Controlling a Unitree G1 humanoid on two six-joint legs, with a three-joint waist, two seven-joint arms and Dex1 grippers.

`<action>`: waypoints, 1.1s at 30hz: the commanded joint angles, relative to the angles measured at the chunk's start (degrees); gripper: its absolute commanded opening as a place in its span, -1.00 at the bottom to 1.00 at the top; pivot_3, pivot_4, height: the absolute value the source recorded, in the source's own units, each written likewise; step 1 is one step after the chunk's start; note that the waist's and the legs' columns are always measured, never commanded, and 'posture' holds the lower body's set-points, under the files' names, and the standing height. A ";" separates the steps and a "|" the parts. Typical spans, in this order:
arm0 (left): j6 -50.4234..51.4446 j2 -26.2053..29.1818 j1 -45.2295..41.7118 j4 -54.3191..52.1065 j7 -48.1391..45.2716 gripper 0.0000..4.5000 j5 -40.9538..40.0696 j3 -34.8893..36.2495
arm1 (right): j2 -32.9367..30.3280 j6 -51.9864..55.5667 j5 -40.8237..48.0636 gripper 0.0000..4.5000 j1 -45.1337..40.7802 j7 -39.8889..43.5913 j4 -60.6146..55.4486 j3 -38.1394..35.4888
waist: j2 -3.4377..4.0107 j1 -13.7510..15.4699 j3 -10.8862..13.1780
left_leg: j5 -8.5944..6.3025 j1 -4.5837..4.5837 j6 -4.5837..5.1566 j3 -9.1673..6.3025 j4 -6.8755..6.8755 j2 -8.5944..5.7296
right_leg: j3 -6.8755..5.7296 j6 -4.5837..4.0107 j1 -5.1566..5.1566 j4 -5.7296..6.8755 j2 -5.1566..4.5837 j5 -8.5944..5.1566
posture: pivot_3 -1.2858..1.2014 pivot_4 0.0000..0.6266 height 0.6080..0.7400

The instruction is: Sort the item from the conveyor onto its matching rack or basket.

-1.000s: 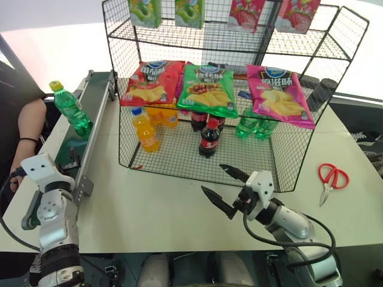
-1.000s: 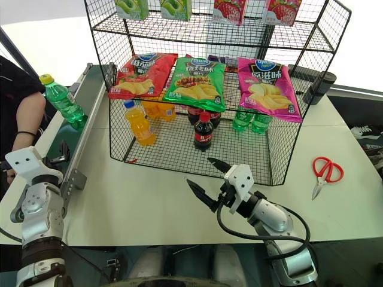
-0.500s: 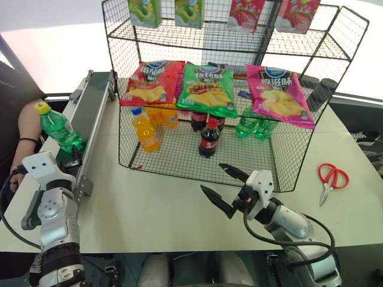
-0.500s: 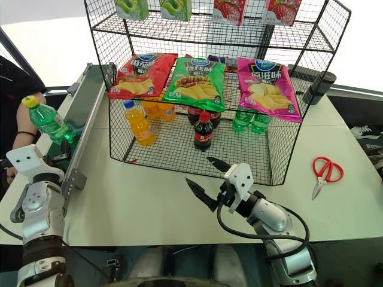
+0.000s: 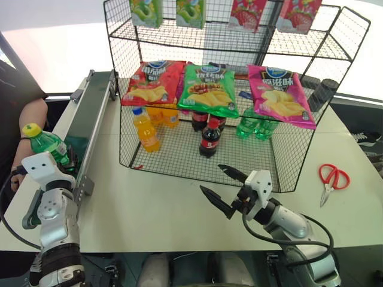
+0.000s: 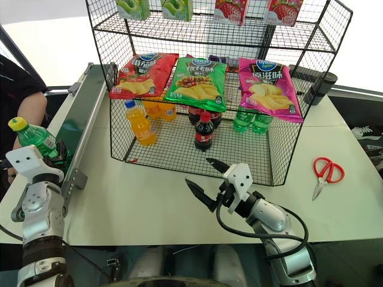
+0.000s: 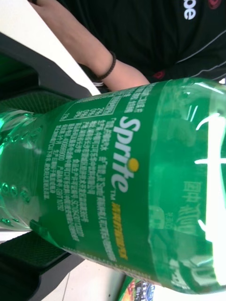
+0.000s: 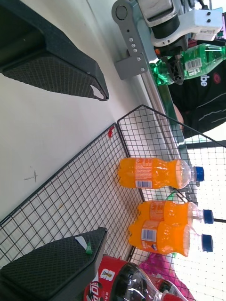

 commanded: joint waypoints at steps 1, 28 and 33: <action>-2.16 0.67 0.31 -3.26 -0.69 0.23 0.62 -0.10 | 0.41 -0.34 1.01 1.00 0.15 0.01 -2.60 -0.14 | 0.00 -0.03 0.00 | 0.00 0.00 0.00 0.00 0.00 0.00 | 0.00 0.00 0.00 0.00 0.00 0.00 | 0.03 -0.52 1.00; -0.25 2.22 -2.27 -16.87 -49.34 0.23 -2.56 -38.78 | -1.46 6.78 3.76 1.00 -9.34 1.53 -3.82 -0.14 | 0.02 -0.18 0.22 | -0.01 -0.15 -0.01 0.06 -0.07 -0.12 | -0.01 -0.19 -0.11 -0.16 -0.16 -0.09 | 0.03 -0.52 1.00; -1.92 0.27 -6.22 -12.85 -53.52 0.23 -2.29 -40.39 | -1.28 8.19 3.87 1.00 -9.03 0.64 -4.92 -0.26 | 0.02 -0.07 0.22 | -0.01 -0.18 0.01 0.02 -0.03 -0.06 | -0.02 -0.03 -0.11 -0.16 0.19 -0.01 | 0.03 -0.52 1.00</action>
